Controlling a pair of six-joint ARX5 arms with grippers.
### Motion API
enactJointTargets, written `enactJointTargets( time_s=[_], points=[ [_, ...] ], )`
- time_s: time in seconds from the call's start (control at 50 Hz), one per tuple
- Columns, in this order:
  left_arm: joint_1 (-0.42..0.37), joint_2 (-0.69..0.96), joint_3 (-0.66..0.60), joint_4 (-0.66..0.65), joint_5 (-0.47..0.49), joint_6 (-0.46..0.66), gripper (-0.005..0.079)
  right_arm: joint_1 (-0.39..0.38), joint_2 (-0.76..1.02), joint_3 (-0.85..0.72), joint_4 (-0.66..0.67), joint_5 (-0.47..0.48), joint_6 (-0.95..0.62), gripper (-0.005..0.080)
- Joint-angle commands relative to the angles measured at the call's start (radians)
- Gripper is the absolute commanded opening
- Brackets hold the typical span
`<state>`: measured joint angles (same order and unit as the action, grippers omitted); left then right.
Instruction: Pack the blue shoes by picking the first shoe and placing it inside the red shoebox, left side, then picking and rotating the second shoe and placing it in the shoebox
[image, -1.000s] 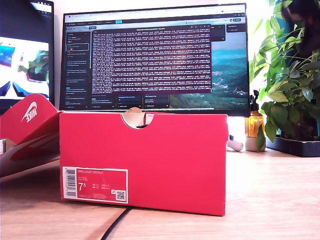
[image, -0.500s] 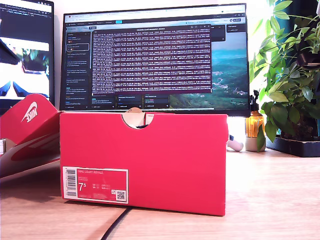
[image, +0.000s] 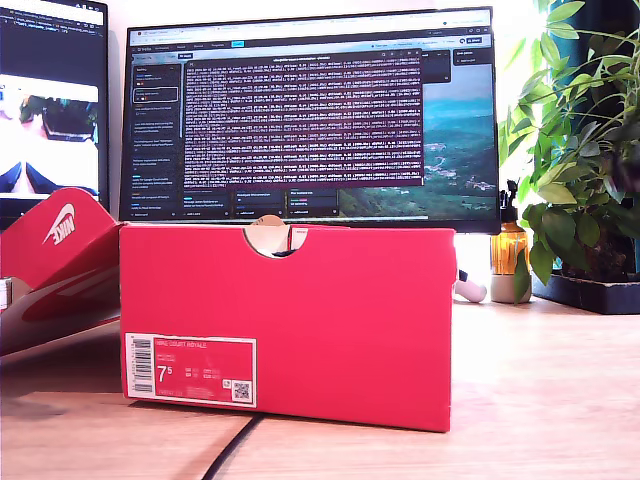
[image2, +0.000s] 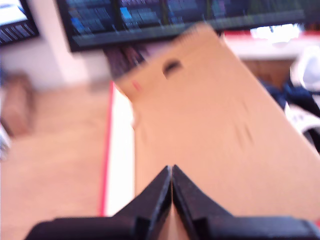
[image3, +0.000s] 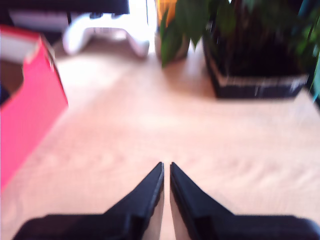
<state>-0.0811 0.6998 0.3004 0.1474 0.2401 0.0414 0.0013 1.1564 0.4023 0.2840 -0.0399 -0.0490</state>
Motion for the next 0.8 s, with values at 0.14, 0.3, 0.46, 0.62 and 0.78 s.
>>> enactJointTargets(
  time_s=[0.14, 0.3, 0.46, 0.62, 0.78],
  points=[
    [0.002, -0.099, -0.098, 0.006, -0.013, -0.019, -0.0019, -0.001, -0.026, -0.104, 0.091, -0.008, 0.027, -0.0013],
    [0.002, -0.170, -0.134, -0.021, -0.036, -0.035, -0.0019, 0.009, -0.092, -0.163, 0.133, -0.012, 0.035, -0.0013],
    [0.002, -0.226, -0.178, -0.028, -0.047, -0.042, -0.0019, 0.011, -0.159, -0.200, 0.139, -0.009, 0.033, -0.0013],
    [0.002, -0.290, -0.198, -0.077, -0.050, -0.042, -0.0019, 0.011, -0.210, -0.235, 0.151, -0.010, 0.026, -0.0013],
    [0.002, -0.353, -0.200, -0.122, -0.056, -0.042, -0.0019, 0.019, -0.259, -0.286, 0.190, -0.032, 0.031, -0.0013]
  ],
)
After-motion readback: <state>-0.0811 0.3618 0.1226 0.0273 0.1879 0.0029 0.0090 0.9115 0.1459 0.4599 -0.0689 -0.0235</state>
